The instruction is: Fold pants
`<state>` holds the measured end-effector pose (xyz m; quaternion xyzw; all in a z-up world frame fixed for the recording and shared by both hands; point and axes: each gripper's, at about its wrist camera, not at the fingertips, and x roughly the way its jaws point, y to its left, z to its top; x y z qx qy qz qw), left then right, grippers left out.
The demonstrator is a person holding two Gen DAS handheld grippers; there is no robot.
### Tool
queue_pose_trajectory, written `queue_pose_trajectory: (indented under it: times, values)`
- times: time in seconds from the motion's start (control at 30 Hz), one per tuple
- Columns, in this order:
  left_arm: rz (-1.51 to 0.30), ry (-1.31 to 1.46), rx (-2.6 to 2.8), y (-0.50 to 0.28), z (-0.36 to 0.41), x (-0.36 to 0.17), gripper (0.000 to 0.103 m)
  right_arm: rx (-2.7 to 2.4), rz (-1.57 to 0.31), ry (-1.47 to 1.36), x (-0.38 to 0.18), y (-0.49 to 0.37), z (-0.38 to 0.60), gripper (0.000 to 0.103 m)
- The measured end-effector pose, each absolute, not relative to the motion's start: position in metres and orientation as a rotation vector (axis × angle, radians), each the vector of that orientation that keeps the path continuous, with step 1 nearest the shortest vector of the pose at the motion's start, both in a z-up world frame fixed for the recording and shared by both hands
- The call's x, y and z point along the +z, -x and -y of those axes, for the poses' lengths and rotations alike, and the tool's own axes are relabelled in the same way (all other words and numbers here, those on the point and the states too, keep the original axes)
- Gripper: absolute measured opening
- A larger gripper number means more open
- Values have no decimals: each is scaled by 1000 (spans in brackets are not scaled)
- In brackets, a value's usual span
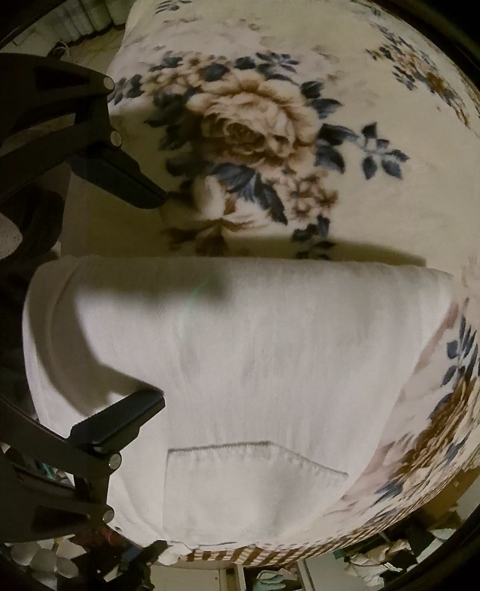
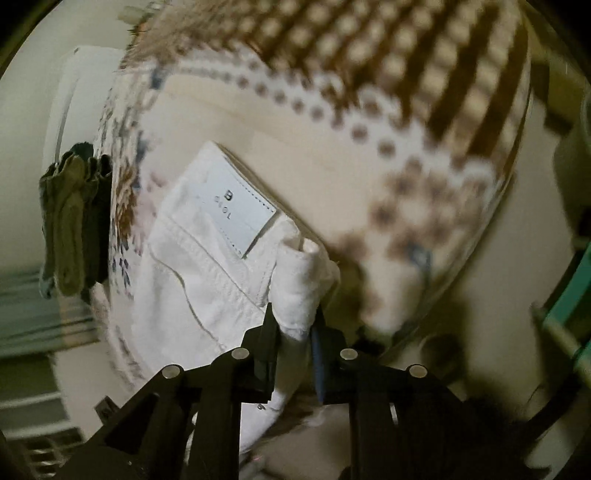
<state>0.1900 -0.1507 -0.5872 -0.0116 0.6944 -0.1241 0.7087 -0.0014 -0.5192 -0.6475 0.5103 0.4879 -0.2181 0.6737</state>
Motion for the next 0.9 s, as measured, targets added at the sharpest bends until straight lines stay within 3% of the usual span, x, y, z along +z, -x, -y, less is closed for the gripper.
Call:
queue_pose_trajectory:
  times: [0.1,0.17,0.23,0.27,0.3,0.57,0.9]
  values:
    - [-1544,23,-267,-187,148,-588,102,-477,-1154,-1141,-657,-9,521,17]
    - [-1547,30,-266,-185,147,-588,102,-446,-1183,-1204,-672,-11,522,23]
    - [-1546,31,-274,-186,147,-588,102,-401,-1158,-1266,-677,-9,526,34]
    - [-1545,31,-276,-184,146,-589,102,-373,-1139,-1286,-678,-5,527,50]
    - [-1544,31,-278,-183,141,-588,102,-338,-1118,-1300,-677,-2,524,58]
    - [-1552,83,-299,-191,143,-587,102,-230,-1100,-1424,-716,-4,496,66]
    - [-1513,258,-361,-211,131,-590,102,-79,-995,-1559,-735,-19,493,66]
